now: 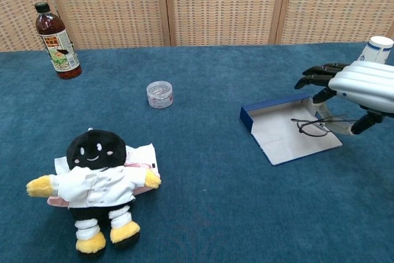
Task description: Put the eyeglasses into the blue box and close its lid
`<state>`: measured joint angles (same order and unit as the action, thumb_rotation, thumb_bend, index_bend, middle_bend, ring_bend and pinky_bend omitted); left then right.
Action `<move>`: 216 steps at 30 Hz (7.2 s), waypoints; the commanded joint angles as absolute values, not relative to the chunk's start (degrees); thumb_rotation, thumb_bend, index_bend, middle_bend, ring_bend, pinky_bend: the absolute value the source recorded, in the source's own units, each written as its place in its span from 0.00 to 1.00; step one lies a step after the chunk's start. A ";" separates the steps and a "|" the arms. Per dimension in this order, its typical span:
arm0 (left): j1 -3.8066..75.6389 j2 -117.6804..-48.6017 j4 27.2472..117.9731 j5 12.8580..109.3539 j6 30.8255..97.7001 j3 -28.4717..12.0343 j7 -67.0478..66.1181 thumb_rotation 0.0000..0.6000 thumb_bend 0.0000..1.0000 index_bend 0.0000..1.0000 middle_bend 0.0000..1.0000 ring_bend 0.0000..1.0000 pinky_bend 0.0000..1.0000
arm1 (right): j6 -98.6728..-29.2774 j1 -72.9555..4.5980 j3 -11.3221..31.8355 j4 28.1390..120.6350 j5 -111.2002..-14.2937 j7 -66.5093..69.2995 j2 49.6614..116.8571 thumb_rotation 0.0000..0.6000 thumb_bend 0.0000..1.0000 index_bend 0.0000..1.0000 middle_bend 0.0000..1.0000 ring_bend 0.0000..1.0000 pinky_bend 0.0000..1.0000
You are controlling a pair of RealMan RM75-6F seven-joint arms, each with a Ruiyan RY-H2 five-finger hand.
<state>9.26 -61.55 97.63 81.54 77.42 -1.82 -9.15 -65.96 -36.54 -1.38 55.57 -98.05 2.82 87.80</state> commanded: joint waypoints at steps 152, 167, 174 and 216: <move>11.12 -60.90 96.77 77.96 74.02 -2.25 -6.95 1.00 0.00 0.00 0.00 0.00 0.00 | -70.53 -36.34 -2.78 39.57 -97.70 1.41 101.88 1.00 0.41 0.49 0.19 0.00 0.19; 11.11 -60.84 96.84 78.10 74.06 -2.14 -6.80 1.00 0.00 0.00 0.00 0.00 0.00 | -71.38 -36.87 0.70 37.30 -94.51 3.97 104.99 1.00 0.41 0.49 0.20 0.00 0.19; 11.07 -60.76 96.91 78.14 74.16 -2.12 -6.72 1.00 0.00 0.00 0.00 0.00 0.00 | -69.32 -37.29 -0.04 35.49 -94.46 3.88 106.02 1.00 0.41 0.49 0.20 0.00 0.19; 10.59 -60.47 96.75 79.62 74.81 -1.44 -5.78 1.00 0.00 0.00 0.00 0.00 0.00 | -77.22 -33.43 -4.70 43.92 -98.48 1.09 95.69 1.00 0.57 0.65 0.22 0.00 0.20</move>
